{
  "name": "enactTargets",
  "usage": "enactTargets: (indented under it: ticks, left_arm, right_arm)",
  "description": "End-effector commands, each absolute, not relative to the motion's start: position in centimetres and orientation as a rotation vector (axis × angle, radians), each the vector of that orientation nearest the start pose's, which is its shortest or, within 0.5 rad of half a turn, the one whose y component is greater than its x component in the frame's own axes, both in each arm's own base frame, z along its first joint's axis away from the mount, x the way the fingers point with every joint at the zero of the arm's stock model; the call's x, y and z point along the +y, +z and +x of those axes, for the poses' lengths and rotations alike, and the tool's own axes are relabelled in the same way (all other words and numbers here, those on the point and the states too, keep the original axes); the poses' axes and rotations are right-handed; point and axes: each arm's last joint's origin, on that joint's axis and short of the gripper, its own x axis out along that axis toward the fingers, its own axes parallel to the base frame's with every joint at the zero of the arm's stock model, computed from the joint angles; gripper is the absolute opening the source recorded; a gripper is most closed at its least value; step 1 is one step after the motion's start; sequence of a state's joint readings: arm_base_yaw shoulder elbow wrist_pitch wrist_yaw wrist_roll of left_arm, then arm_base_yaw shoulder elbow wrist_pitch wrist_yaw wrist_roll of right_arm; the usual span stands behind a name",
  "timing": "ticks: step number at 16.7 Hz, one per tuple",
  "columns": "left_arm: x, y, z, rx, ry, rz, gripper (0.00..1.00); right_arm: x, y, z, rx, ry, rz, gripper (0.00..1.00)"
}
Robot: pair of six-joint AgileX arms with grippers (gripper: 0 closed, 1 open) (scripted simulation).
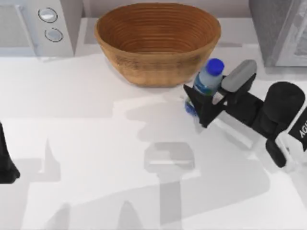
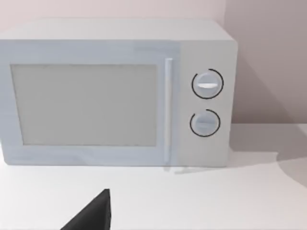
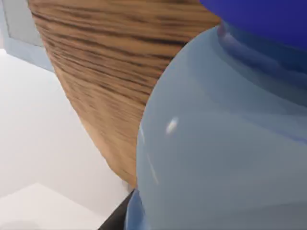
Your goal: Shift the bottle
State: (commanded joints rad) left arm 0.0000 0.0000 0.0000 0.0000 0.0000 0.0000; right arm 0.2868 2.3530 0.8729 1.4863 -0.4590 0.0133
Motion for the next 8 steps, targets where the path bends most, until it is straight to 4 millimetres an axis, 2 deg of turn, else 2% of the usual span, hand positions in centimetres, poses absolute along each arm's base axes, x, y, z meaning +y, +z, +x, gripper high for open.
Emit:
enactTargets:
  ticks: [2, 4, 6, 8]
  left_arm:
    - [-0.1, 16.0, 10.6, 0.0, 0.0, 0.0, 1.0]
    - [-0.1, 16.0, 10.6, 0.0, 0.0, 0.0, 1.0]
    - [-0.1, 16.0, 10.6, 0.0, 0.0, 0.0, 1.0]
    - [-0.1, 16.0, 10.6, 0.0, 0.0, 0.0, 1.0]
  right_arm:
    - [6.9, 5.3, 35.7, 0.005, 0.771, 0.002, 0.0]
    - [2.0, 5.9, 33.8, 0.007, 0.769, 0.003, 0.0]
    - [-1.4, 6.5, 31.7, 0.007, 0.768, 0.003, 0.0]
    - [-3.3, 7.0, 29.9, 0.004, 0.767, 0.001, 0.0]
